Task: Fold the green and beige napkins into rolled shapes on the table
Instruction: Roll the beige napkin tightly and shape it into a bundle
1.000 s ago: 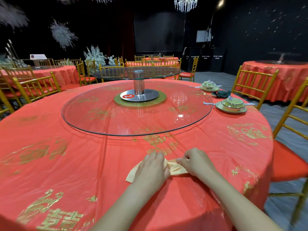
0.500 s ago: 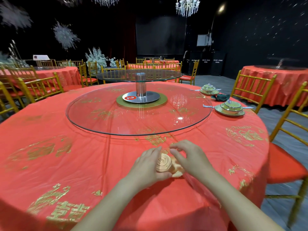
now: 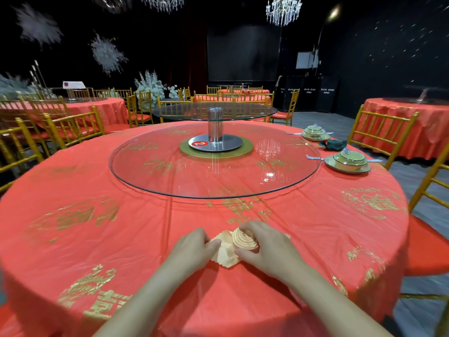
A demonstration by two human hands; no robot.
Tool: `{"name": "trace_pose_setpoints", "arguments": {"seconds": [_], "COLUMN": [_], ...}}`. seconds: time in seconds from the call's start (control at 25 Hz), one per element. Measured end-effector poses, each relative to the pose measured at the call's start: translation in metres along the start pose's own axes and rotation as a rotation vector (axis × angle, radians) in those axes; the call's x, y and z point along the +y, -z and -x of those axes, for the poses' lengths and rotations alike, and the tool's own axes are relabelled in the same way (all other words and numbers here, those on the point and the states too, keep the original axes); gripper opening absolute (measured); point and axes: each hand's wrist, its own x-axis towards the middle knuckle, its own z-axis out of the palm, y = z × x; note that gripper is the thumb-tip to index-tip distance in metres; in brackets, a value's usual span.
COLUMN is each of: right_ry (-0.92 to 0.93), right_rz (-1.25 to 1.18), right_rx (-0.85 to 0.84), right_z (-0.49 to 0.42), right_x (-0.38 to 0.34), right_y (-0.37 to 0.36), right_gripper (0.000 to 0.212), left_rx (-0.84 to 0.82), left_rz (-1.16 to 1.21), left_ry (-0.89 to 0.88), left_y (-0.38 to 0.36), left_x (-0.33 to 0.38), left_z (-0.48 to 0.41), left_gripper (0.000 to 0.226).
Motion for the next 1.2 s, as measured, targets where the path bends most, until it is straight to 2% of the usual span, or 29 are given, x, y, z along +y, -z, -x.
{"name": "trace_pose_setpoints", "arguments": {"seconds": [0.08,0.2,0.36,0.56,0.64,0.72,0.8,0.88,1.0,1.12,1.2], "right_ry": [0.005,0.046,-0.023,-0.012,0.016,0.056,0.07,0.057,0.074,0.199,0.214], "right_rz": [-0.001,0.016,-0.048,-0.044,-0.043,-0.008,0.022,0.017,-0.01,0.021,0.028], "right_rx": [0.033,0.095,0.142,0.098,0.075,0.029,-0.017,-0.049,-0.037,0.075,0.065], "right_z": [0.001,0.0,0.002,0.002,0.003,0.003,0.0,-0.001,0.002,0.012,0.015], "right_x": [-0.002,0.001,0.01,0.009,0.011,0.013,0.014,0.016,0.021,0.026,0.028], "right_y": [-0.006,-0.012,-0.014,-0.016,-0.014,-0.011,-0.007,-0.004,-0.002,-0.009,-0.012], "right_gripper": [0.044,0.047,0.051,0.053,0.054,0.059,0.072,0.088,0.096,0.078,0.071], "left_rx": [-0.015,0.033,0.089,0.121,0.186,0.258,0.214,0.217,0.294,0.248,0.235], "left_rz": [-0.05,-0.056,-0.125,-0.25,-0.213,-0.044,0.106,0.089,0.067,0.087,0.095], "left_ry": [0.01,0.008,-0.048,-0.072,-0.159,-0.358,-0.584,-0.713,-0.716,-0.701,-0.7], "left_y": [-0.002,0.0,-0.001,0.002,0.005,0.005,-0.001,-0.015,-0.025,-0.028,-0.033], "left_x": [0.006,0.002,-0.007,-0.003,0.004,0.016,0.028,0.03,0.022,0.018,0.016], "left_z": [-0.003,-0.008,-0.009,-0.007,-0.006,-0.001,0.01,0.021,0.02,0.016,0.016], "left_gripper": [0.015,0.009,0.007,0.015,0.024,0.028,0.028,0.031,0.031,0.039,0.044]}}
